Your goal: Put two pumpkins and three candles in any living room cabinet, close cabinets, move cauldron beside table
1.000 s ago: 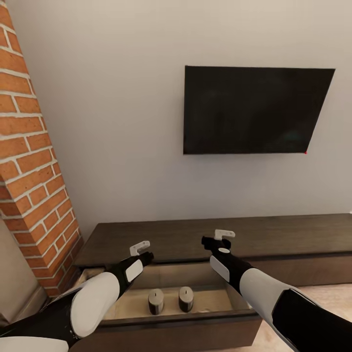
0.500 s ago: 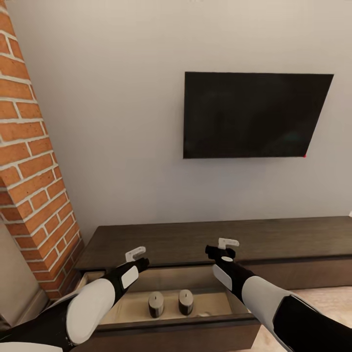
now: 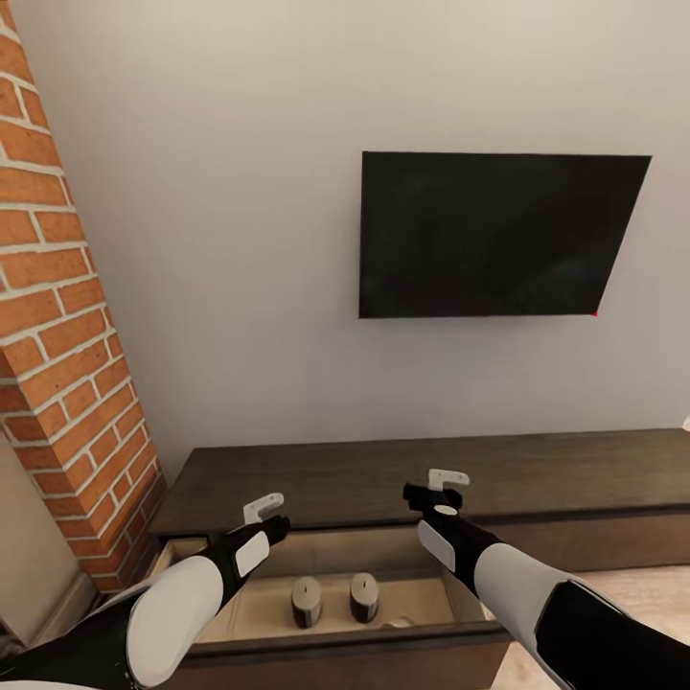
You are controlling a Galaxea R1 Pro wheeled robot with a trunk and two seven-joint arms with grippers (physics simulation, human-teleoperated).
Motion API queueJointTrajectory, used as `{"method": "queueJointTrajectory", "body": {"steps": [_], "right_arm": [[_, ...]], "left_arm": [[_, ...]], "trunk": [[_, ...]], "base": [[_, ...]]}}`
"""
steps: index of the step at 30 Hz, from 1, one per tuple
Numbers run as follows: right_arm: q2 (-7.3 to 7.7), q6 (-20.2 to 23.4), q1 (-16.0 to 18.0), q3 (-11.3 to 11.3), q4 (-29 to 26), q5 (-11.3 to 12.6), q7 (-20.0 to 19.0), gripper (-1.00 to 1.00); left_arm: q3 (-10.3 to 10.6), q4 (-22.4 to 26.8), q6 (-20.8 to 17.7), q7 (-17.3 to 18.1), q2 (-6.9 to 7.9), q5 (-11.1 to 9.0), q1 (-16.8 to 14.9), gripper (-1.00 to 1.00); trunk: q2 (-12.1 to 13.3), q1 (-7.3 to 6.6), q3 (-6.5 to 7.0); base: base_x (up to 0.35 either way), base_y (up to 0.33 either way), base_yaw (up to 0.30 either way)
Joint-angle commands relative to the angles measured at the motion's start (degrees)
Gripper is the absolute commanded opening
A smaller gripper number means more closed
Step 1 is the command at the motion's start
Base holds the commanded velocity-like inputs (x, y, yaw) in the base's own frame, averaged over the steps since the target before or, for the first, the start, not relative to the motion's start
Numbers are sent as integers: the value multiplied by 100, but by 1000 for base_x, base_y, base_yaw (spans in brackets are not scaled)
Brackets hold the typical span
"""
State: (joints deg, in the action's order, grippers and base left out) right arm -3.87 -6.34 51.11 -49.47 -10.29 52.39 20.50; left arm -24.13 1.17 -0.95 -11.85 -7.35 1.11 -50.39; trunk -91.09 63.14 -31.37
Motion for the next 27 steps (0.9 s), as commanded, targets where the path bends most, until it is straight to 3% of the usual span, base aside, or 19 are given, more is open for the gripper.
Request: {"method": "queueJointTrajectory", "body": {"steps": [1,23,27], "right_arm": [[0,-26,4,-45,-1,62,21,100],[1,-26,4,-45,16,61,22,100],[-6,-26,4,-50,15,61,17,100]], "left_arm": [[-22,6,-10,-19,-3,12,-1,100],[-22,6,-19,-22,-3,4,3,100],[-22,6,-19,-25,-3,3,3,100]], "trunk": [[39,-23,12],[921,-506,407],[921,-506,407]], "base": [[0,0,0],[0,0,0],[0,0,0]]}}
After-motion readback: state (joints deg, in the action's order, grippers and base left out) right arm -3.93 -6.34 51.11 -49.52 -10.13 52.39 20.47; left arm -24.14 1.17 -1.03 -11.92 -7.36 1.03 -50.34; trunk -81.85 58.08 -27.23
